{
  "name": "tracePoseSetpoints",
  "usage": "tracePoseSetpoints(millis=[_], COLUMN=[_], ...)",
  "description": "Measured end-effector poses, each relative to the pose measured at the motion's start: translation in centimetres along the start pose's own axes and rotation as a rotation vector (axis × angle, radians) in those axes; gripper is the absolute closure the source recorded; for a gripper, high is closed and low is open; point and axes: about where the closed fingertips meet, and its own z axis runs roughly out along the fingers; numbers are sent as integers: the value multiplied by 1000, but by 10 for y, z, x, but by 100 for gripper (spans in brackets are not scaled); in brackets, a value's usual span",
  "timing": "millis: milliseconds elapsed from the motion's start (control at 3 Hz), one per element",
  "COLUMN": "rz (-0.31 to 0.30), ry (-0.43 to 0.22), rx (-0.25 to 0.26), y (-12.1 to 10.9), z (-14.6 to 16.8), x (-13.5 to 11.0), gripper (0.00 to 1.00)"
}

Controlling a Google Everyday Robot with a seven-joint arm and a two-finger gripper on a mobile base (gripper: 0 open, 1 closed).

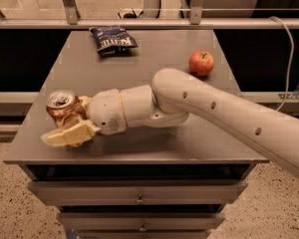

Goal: Pick orange can

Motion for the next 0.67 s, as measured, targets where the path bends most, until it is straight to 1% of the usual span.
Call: tracePoseSetpoints(millis=[333,667], rz=[-138,-239], ry=[30,30], rx=[65,146], y=[-17,-22], z=[-49,-92], x=[-67,-118], gripper=[100,100])
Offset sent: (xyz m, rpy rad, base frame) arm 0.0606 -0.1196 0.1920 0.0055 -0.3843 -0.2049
